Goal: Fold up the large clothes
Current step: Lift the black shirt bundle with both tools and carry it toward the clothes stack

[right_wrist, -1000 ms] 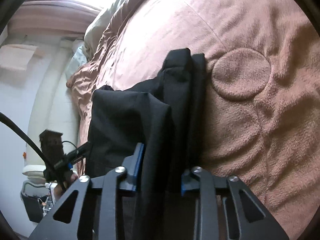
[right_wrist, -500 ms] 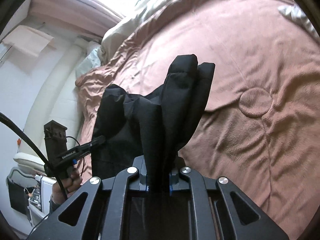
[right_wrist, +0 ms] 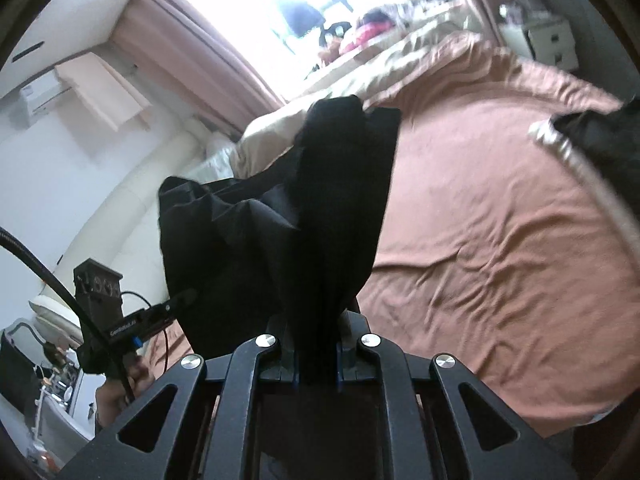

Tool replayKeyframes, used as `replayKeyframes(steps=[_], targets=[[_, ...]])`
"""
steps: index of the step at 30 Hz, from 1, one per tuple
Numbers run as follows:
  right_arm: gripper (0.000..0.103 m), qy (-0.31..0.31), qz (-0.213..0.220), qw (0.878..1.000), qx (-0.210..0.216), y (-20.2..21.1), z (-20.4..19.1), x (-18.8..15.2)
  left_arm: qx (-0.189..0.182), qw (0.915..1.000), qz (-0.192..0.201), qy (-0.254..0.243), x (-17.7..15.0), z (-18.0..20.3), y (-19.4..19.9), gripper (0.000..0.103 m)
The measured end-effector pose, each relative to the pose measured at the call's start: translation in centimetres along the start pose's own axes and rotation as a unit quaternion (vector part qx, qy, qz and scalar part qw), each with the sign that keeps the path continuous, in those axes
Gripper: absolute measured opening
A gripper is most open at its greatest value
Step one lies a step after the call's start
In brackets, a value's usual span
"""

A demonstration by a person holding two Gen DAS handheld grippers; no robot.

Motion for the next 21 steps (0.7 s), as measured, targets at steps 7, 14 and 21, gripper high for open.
replayKeyframes(steps=[7, 14, 21], targets=[[0.008, 0.036, 0.055, 0.997, -0.041, 11.4, -2.2, 0.8, -0.036, 0.9989, 0.028, -0.003, 0.3, 8.2, 1.7, 0.017], [0.008, 0.05, 0.087, 0.992, -0.081, 20.7, -1.1, 2.9, -0.067, 0.9973, 0.027, -0.015, 0.5, 17.5, 0.4, 0.017], [0.008, 0.068, 0.115, 0.984, -0.12, 27.1, 0.6, 4.5, -0.086, 0.9954, 0.025, -0.033, 0.7, 25.1, -3.0, 0.017]])
Point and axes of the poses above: each gripper's, at about its wrist camera, not at the fingertips, and y roughly against the way its jaws point, z to its right, x to its top, the point moved 2 cm from there along -y, roughly the way its jaws point, and after that the axes turned 1 degree about x, right-handed, at the moved point
